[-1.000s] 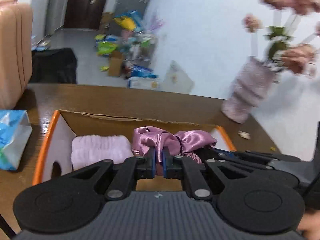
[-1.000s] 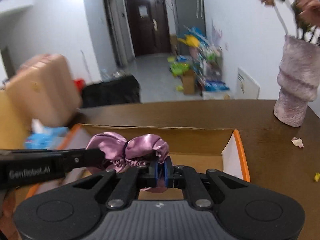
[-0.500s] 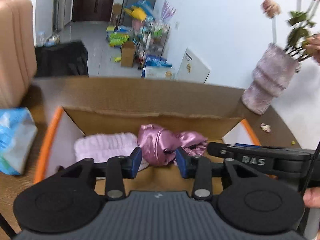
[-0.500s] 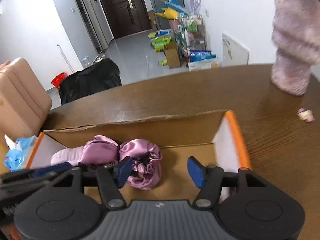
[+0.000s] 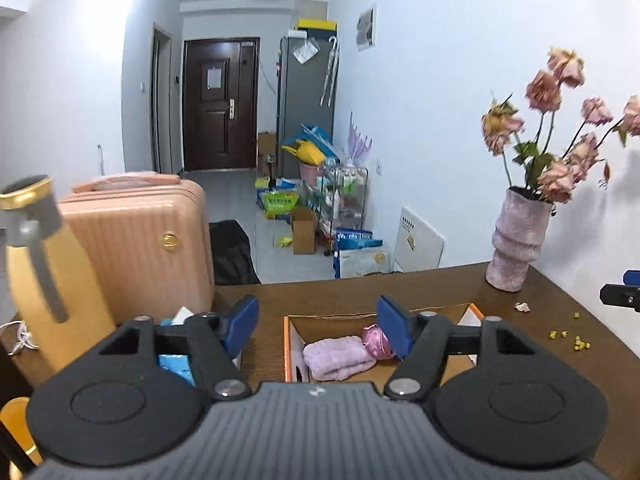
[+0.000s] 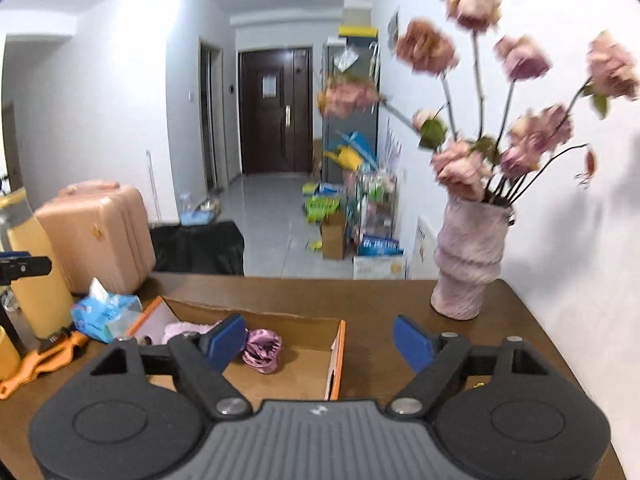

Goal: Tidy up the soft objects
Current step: 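Lift both tools out of the box back toward the table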

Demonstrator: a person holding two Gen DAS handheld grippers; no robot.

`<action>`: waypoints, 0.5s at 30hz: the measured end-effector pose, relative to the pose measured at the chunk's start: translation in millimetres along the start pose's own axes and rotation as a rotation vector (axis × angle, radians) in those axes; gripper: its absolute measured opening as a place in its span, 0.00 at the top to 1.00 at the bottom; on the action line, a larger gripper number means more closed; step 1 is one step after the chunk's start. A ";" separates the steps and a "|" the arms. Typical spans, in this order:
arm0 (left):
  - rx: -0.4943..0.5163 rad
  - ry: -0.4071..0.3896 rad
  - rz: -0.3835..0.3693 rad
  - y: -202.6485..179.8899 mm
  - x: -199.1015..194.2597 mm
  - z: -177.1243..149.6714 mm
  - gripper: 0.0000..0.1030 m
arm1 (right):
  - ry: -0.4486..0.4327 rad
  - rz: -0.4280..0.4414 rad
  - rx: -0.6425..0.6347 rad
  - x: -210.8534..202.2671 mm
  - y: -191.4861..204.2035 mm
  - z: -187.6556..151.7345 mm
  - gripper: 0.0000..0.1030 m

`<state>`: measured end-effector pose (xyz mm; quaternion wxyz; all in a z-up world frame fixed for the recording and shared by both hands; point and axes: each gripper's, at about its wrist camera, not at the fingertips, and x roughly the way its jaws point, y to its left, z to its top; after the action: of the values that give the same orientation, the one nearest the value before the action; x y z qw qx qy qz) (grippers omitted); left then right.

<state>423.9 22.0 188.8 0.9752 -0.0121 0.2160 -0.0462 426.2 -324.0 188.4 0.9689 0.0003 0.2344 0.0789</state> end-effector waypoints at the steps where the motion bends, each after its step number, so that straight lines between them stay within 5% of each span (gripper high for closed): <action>1: -0.005 -0.005 -0.006 1.6 -10.1 -1.9 0.31 | -0.013 0.005 0.003 -10.2 2.9 -1.5 0.21; 5: 0.011 -0.084 0.031 2.8 -62.8 -43.5 0.28 | -0.112 0.024 -0.005 -58.8 17.0 -35.7 0.21; 8: 0.062 -0.177 0.014 1.8 -113.7 -108.7 0.21 | -0.189 0.077 -0.007 -100.6 31.4 -87.7 0.20; 15: 0.020 -0.158 -0.032 -2.0 -182.9 -221.1 0.18 | -0.176 0.116 0.018 -154.2 77.1 -209.8 0.19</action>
<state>165.3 36.7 65.3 0.9884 -0.0096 0.1376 -0.0630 183.8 -279.1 74.6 0.9795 0.0296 0.1485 0.1326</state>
